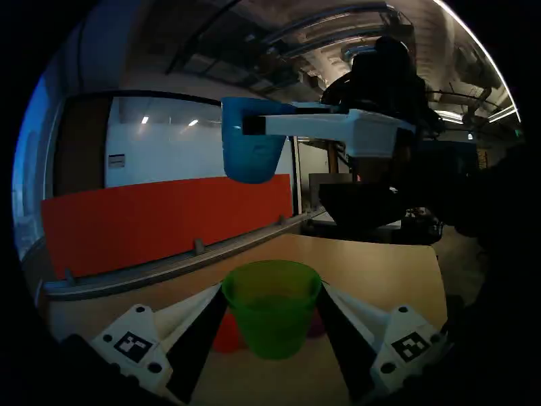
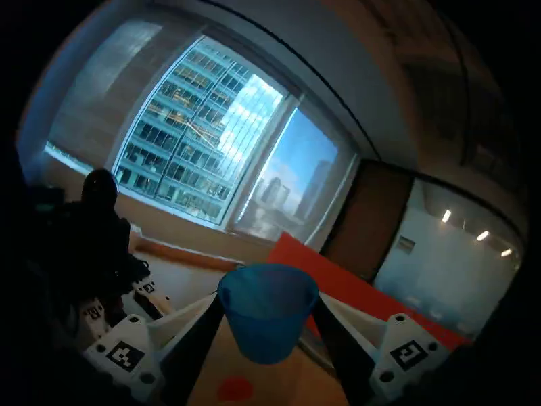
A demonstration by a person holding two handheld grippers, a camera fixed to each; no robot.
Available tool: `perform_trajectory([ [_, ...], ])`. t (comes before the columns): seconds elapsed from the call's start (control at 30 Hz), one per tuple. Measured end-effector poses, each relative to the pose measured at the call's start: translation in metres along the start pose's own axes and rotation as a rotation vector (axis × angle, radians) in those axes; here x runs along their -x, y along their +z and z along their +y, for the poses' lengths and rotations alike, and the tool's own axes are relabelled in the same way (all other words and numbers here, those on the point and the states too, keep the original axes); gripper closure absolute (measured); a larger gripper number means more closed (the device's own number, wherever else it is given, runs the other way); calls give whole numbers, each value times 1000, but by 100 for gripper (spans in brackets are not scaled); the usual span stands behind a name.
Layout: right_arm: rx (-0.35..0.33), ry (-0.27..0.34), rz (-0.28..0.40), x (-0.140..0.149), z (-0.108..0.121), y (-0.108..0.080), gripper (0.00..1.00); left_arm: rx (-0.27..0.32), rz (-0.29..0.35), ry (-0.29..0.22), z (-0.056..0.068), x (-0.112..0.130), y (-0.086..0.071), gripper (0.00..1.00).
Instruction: Pour water
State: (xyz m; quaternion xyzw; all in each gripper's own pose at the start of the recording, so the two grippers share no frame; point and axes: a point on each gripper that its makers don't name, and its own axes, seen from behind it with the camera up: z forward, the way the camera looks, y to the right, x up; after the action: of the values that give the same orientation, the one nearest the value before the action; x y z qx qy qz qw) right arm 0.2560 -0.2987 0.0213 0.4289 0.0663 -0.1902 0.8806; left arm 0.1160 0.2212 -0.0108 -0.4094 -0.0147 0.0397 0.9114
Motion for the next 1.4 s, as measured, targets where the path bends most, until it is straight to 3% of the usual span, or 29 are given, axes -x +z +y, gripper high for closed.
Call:
perform_trajectory([
  [0.17, -14, 163, -4, 1, -4, -3, 10, -1, 1, 3, 0, 0, 0, 13],
  [0.37, -29, 286, -18, 6, -6, -4, 10, -7, -4, 9, -2, -1, 1, 13],
  [1.17, -2, 323, -34, 28, -4, -46, 10, -50, -53, 23, -21, 17, -9, 13],
  [1.4, -26, 325, -51, 40, -14, -53, 9, -51, -67, 21, -22, 21, -10, 13],
])
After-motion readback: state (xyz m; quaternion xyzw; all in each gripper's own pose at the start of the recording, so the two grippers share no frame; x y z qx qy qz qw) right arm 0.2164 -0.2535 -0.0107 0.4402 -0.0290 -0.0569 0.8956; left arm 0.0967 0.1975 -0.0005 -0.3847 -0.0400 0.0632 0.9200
